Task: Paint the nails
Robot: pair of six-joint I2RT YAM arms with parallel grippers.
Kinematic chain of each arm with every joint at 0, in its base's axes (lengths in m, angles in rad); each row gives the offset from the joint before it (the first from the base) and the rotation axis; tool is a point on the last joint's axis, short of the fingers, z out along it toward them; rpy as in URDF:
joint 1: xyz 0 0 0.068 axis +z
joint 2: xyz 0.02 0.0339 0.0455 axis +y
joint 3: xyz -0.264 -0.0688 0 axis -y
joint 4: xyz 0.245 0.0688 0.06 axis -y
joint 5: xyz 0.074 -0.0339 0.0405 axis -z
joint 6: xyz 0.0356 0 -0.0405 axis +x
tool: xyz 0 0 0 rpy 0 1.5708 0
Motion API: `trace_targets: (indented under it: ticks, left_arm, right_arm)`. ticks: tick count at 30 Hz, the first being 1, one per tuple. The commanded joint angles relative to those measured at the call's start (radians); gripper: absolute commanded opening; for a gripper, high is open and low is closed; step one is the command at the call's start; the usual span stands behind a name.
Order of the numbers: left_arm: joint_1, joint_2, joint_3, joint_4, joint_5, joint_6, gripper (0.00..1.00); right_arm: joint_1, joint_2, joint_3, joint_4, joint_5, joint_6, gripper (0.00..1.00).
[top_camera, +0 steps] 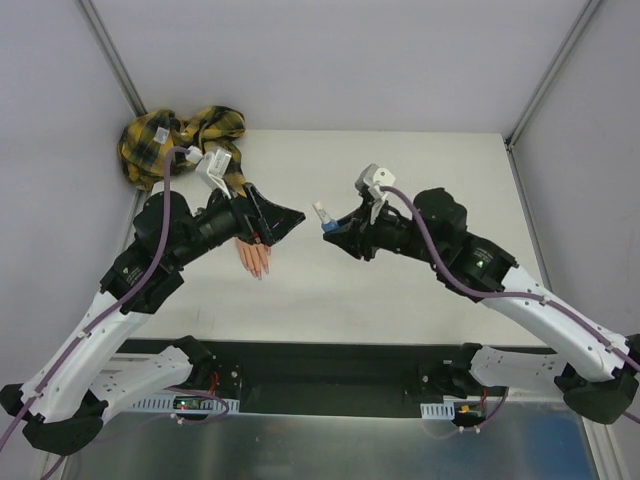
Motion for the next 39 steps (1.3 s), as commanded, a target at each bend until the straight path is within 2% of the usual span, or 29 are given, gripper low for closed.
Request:
trace_targets:
  ticks: [1,2,6,8,13,17,18,21,23,24,25,26,27,28,30,33,34,36,37,38,39]
  left_arm:
    - [0.021,-0.017,-0.059,0.239,0.276,0.036,0.84]
    - [0.021,-0.017,-0.071,0.291,0.304,0.030,0.83]
    - [0.023,0.010,-0.088,0.446,0.450,-0.016,0.81]
    - [0.023,0.027,-0.081,0.474,0.514,-0.033,0.73]
    - [0.023,0.055,-0.068,0.480,0.548,-0.040,0.54]
    - [0.023,0.060,-0.055,0.479,0.572,-0.033,0.33]
    - [0.023,0.067,-0.051,0.479,0.577,-0.032,0.22]
    - [0.021,0.078,-0.029,0.439,0.544,-0.011,0.00]
    - [0.021,0.078,-0.019,0.350,0.470,0.008,0.00]
    - [0.020,0.075,-0.013,0.301,0.330,0.025,0.00]
    - [0.018,0.076,0.001,0.248,0.242,0.025,0.00]
    - [0.017,0.078,0.007,0.138,0.133,0.017,0.00]
    - [0.015,0.093,0.016,0.088,0.046,-0.016,0.00]
    - [0.015,0.107,0.039,0.047,-0.081,-0.036,0.00]
    - [0.015,0.142,0.057,-0.018,-0.118,-0.082,0.00]
    - [0.012,0.173,0.071,-0.018,-0.087,-0.113,0.00]
    - [0.012,0.175,0.079,-0.018,-0.079,-0.113,0.00]
    - [0.012,0.176,0.080,-0.015,-0.060,-0.112,0.00]
    - [0.012,0.175,0.082,-0.014,-0.052,-0.106,0.00]
    - [0.012,0.172,0.085,-0.012,-0.017,-0.083,0.05]
    - [0.012,0.168,0.088,-0.009,0.000,-0.064,0.18]
  right_arm:
    - [-0.102,-0.042,-0.019,0.066,-0.461,0.134,0.00]
    - [-0.115,-0.043,-0.025,0.081,-0.548,0.173,0.00]
    - [-0.159,-0.037,-0.044,0.193,-0.693,0.283,0.00]
    - [-0.165,-0.028,-0.048,0.249,-0.721,0.326,0.00]
    - [-0.170,-0.019,-0.048,0.299,-0.710,0.357,0.00]
    - [-0.171,-0.002,-0.044,0.301,-0.675,0.362,0.00]
    - [-0.171,-0.002,-0.039,0.296,-0.655,0.362,0.00]
    - [-0.146,-0.016,-0.016,0.177,-0.439,0.290,0.00]
    - [-0.060,-0.025,0.033,0.006,0.035,0.134,0.00]
    - [0.092,-0.002,0.059,-0.085,0.301,0.078,0.00]
    - [0.162,0.029,0.106,-0.105,0.770,-0.009,0.00]
    - [0.219,0.064,0.129,-0.119,0.966,-0.055,0.00]
    - [0.302,0.101,0.149,-0.110,1.124,-0.090,0.00]
    - [0.327,0.159,0.162,-0.084,1.270,-0.139,0.00]
    - [0.350,0.178,0.165,-0.034,1.272,-0.192,0.00]
    - [0.346,0.181,0.168,-0.027,1.143,-0.187,0.00]
    - [0.341,0.176,0.165,-0.026,1.026,-0.186,0.00]
    - [0.313,0.146,0.142,-0.023,0.900,-0.157,0.00]
    - [0.300,0.129,0.130,-0.020,0.773,-0.145,0.00]
    - [0.268,0.100,0.105,-0.017,0.711,-0.129,0.00]
    - [0.251,0.081,0.091,-0.012,0.583,-0.106,0.00]
